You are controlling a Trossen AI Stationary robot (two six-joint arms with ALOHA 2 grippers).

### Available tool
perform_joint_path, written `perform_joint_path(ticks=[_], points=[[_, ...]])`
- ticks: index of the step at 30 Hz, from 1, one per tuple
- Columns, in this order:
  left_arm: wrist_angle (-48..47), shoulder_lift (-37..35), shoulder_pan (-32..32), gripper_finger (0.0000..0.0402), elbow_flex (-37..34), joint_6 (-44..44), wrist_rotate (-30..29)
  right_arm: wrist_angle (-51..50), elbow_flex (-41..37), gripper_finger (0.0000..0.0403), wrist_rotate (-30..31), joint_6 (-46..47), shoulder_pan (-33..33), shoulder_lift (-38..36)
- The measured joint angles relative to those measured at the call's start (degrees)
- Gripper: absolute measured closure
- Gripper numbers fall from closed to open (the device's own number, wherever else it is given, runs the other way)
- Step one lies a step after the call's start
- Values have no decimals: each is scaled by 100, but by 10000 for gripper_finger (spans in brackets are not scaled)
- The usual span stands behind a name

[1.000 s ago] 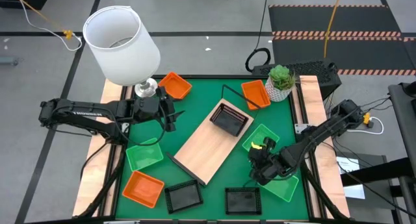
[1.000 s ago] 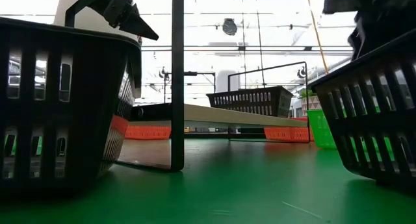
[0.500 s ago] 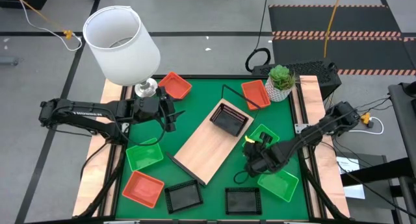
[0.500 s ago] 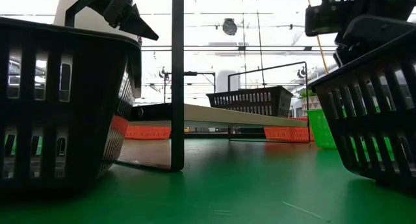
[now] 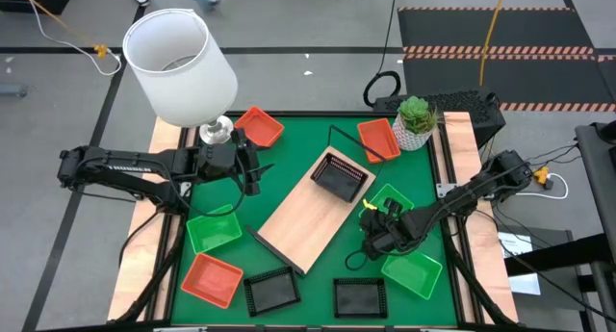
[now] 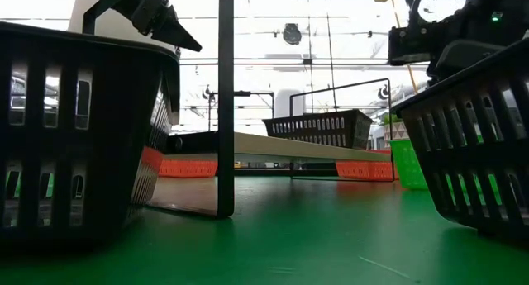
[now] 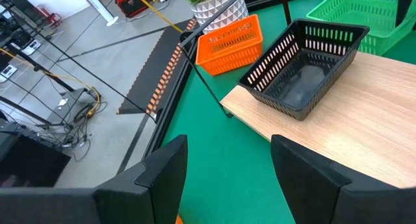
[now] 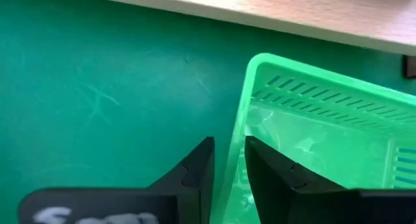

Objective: Stack baskets on shelf by color
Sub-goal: Put the top right green bin on the shelf

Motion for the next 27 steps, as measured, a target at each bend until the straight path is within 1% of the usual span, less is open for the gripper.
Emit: perform_joint_path(ticks=[4,6,10,14,16,18,27], points=[[0,0,1,179,0,2,-2,-66,0,382,-263,156,0,-2],[2,0,-1,179,0,4,0,-85,0,393,-352,222,0,-5],[0,0,1,179,0,24,-2,-70,2,386,-508,407,66,-73],[2,0,-2,179,0,42,-2,-67,128,396,-870,409,170,-216],[1,0,0,179,0,42,-2,-116,234,395,-886,403,250,-280],[2,0,1,179,0,42,-2,-304,389,395,-887,389,341,-315],[6,0,-1,179,0,39,-2,-1713,1447,398,-887,364,703,-328]])
